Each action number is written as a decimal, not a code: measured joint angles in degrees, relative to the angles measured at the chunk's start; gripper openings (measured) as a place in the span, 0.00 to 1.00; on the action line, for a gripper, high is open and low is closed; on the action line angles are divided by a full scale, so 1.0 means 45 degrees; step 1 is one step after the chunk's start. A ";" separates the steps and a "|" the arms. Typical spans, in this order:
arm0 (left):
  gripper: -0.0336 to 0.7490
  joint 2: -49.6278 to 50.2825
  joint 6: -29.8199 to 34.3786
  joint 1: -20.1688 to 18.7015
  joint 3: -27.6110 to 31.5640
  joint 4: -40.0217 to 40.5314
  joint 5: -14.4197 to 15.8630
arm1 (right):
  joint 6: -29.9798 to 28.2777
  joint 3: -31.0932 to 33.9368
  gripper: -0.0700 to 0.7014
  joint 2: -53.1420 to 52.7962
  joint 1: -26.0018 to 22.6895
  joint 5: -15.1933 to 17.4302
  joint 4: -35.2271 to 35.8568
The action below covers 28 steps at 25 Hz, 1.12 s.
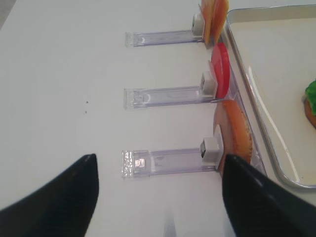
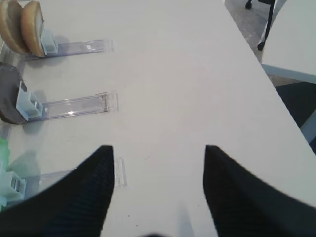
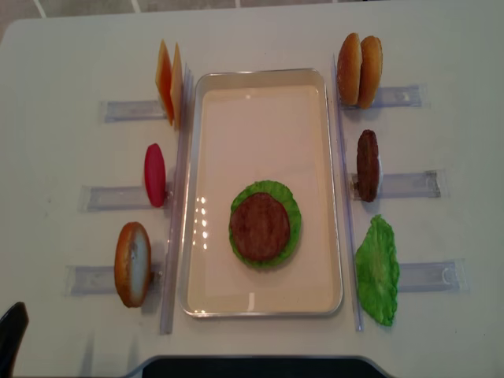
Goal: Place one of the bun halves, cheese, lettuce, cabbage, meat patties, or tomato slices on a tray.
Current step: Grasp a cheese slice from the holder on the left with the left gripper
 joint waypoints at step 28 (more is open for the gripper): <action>0.80 0.4436 -0.1066 0.0000 -0.0118 0.0148 0.0090 | 0.0000 0.0000 0.63 0.0000 0.0000 0.0000 0.0000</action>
